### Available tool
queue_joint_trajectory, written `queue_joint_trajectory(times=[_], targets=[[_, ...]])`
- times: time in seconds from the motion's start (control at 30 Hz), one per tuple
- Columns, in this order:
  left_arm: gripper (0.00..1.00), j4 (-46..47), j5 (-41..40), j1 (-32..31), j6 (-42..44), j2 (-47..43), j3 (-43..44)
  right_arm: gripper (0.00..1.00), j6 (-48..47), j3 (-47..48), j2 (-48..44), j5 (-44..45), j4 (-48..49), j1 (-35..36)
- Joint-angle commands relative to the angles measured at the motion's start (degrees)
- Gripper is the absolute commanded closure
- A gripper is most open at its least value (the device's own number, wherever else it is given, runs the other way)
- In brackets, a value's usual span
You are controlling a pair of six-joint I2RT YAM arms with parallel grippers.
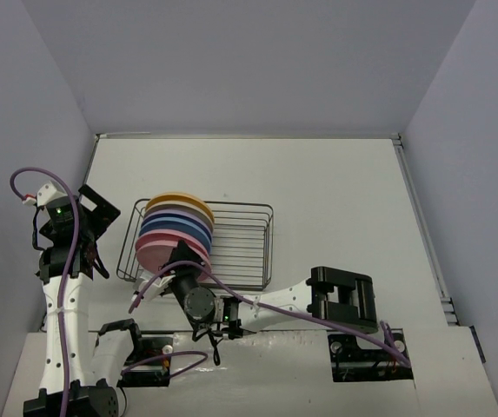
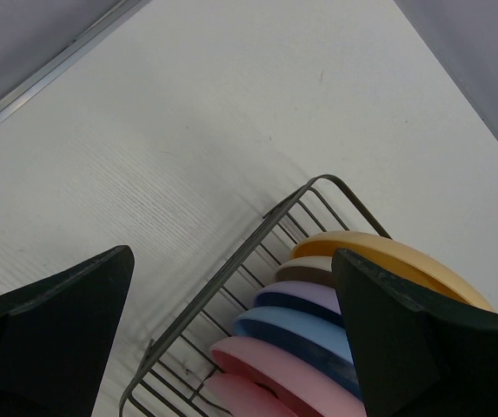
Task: Load the plates into the dish rack
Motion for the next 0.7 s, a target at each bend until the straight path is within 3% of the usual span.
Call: queue_joint_trajectory(times=[0.0,0.4,0.53,0.67], targets=[[0.03,2.96,0.21,-0.07,0.86,-0.57,1.59,0.66,6.60,0.45,-5.07,1.58,1.67,-0.13],[0.03,2.83,0.12,-0.14,0.95,-0.75,1.98,0.18,17.98,1.68,-19.52,-7.45,-10.02,-1.25],[0.03,2.70,0.12,0.02,1.11,-0.66,2.29,0.05,33.43,4.83,-26.88,-10.85,-24.31,-8.28],[0.03,2.69,-0.26,0.02,1.83,-0.03,2.41,0.00,52.63,3.89,-34.86,-10.09,-38.27,-22.17]])
